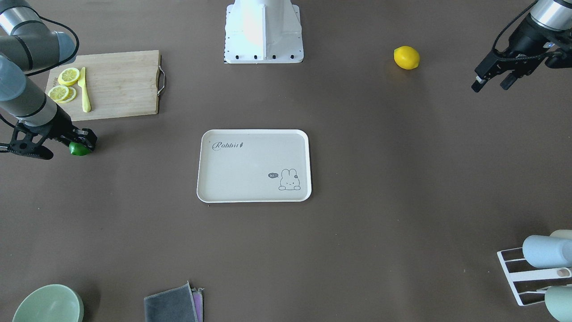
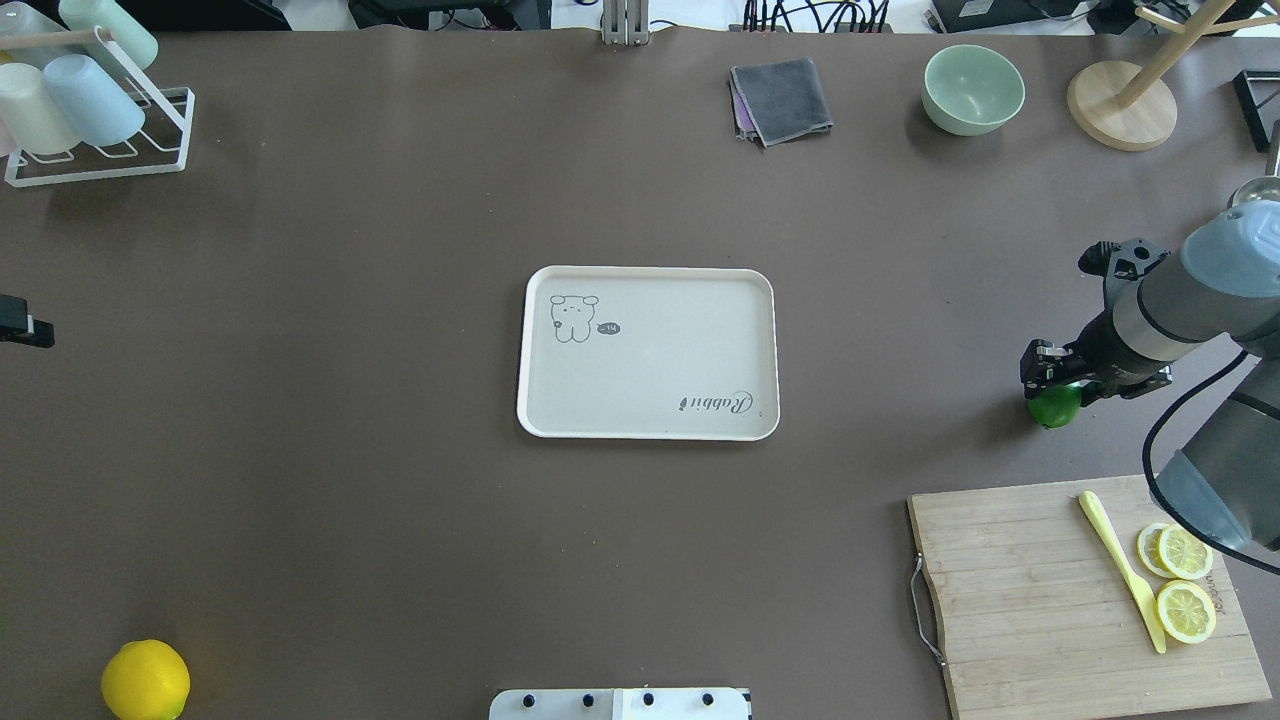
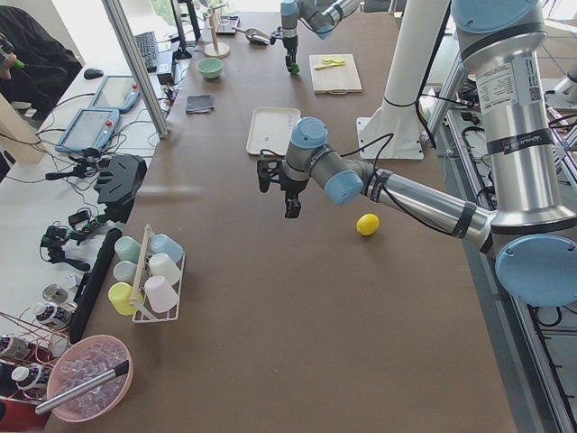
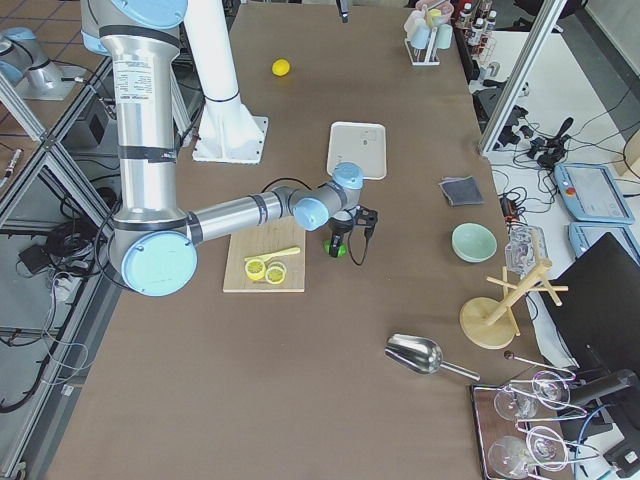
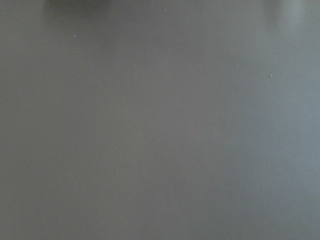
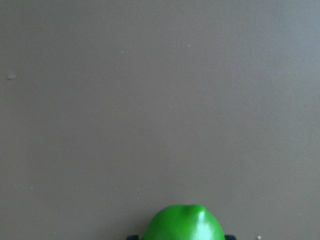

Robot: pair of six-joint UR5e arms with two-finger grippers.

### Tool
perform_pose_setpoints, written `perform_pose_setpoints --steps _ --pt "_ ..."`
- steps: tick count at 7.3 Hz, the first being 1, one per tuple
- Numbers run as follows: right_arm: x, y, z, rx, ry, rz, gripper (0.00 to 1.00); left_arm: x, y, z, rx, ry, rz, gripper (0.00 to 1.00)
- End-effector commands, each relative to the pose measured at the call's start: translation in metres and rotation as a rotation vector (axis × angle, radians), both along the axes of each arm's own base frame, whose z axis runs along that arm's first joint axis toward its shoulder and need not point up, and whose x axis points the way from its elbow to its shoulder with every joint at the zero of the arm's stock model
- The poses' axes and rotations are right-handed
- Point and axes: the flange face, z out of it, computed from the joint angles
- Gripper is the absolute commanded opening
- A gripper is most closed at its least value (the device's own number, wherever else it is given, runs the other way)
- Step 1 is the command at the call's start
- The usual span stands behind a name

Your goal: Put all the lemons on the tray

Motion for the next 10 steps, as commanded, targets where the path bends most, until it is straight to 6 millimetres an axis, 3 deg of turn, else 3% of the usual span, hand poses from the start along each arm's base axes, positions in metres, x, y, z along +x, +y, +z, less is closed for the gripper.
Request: perform_pose_setpoints --steps 1,3,4,5,7,9,10 --pt "0.000 -0.003 -0.018 0.010 -0.027 -0.002 0.00 0.000 0.003 -0.007 0.006 0.012 0.005 0.98" --pt "0.023 -0.012 -0.045 0.019 -0.073 0.029 0.00 -0.004 0.012 -0.004 -0.033 0.015 -0.019 0.98" --pt "0.039 -0.022 -0.063 0.023 -0.120 0.047 0.00 -0.004 0.029 -0.007 -0.063 0.013 -0.027 0.98" --pt "0.043 -0.022 -0.074 0.038 -0.138 0.050 0.00 -0.008 0.039 -0.009 -0.111 0.022 -0.057 0.98" --pt "0.037 -0.029 -0.102 0.083 -0.170 0.046 0.00 0.015 0.055 0.008 -0.171 -0.026 -0.158 0.98" --pt "0.027 -0.033 -0.121 0.112 -0.195 0.036 0.00 0.012 0.093 0.030 -0.235 0.006 -0.206 0.98" --pt "0.022 -0.031 -0.125 0.118 -0.203 0.024 0.00 0.031 0.103 0.036 -0.260 -0.017 -0.232 0.98"
